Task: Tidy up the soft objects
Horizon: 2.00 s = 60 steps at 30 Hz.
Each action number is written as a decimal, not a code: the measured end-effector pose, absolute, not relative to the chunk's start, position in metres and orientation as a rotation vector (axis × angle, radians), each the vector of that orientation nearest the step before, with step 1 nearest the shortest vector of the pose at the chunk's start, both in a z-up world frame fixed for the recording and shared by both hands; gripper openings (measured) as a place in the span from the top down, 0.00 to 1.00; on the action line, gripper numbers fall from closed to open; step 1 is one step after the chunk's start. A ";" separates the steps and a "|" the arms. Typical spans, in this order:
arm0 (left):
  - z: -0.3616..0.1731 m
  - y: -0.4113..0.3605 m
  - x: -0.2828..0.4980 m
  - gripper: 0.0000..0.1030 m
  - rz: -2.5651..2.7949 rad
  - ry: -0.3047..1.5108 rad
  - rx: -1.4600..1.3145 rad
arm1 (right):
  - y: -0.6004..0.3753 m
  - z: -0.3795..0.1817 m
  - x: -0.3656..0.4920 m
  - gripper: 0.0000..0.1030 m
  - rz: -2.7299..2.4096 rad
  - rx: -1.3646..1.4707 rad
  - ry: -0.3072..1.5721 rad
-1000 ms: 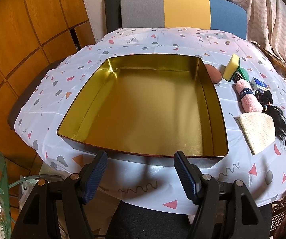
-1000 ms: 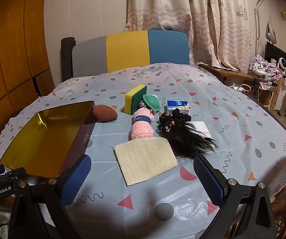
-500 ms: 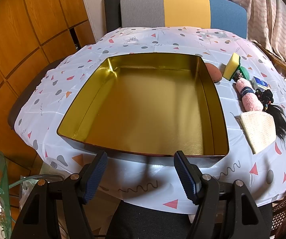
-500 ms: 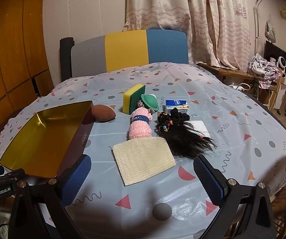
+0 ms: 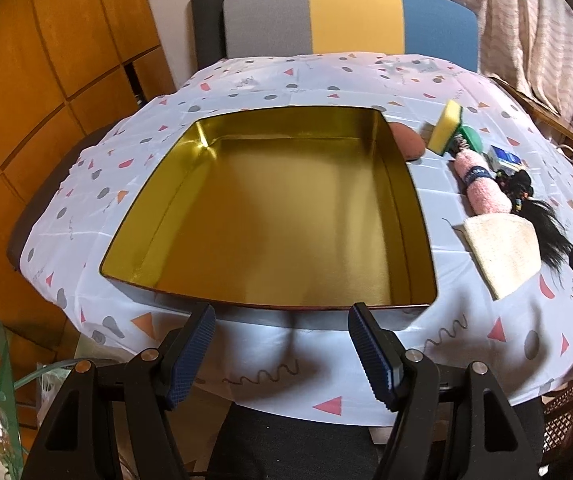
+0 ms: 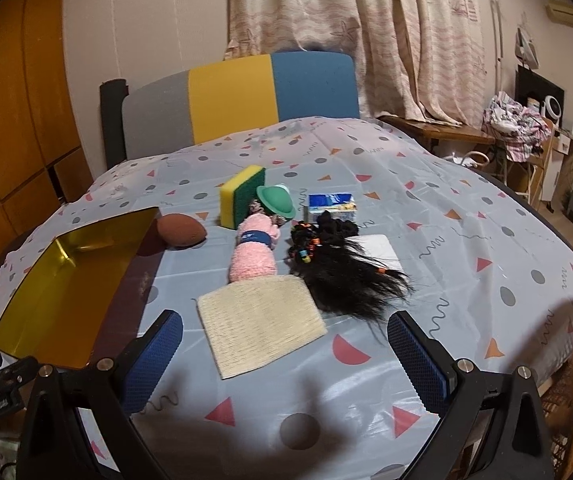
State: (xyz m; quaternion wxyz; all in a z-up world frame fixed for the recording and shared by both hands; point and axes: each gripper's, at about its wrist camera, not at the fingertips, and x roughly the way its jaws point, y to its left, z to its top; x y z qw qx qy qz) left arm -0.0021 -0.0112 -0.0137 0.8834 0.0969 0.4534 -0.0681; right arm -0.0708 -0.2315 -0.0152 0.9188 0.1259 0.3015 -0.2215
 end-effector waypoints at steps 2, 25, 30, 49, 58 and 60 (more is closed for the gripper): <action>-0.013 -0.013 -0.004 0.32 -0.147 0.935 0.214 | -0.236 -0.016 -0.071 0.00 -0.464 0.272 0.624; -0.012 -0.103 0.003 0.23 -0.661 1.028 0.099 | -0.322 -0.012 -0.094 0.00 -0.785 0.380 0.631; -0.029 -0.154 0.016 0.20 -0.706 1.087 0.102 | -0.334 0.001 -0.102 0.00 -0.804 0.399 0.578; -0.075 -0.219 0.054 0.15 -0.676 1.169 0.002 | -0.350 -0.002 -0.106 0.00 -0.796 0.435 0.575; -0.080 -0.225 0.043 0.35 -0.699 1.058 0.131 | -0.354 -0.012 -0.104 0.00 -0.797 0.439 0.599; -0.081 -0.211 0.044 0.62 -0.722 1.062 0.087 | -0.353 -0.013 -0.104 0.00 -0.799 0.437 0.603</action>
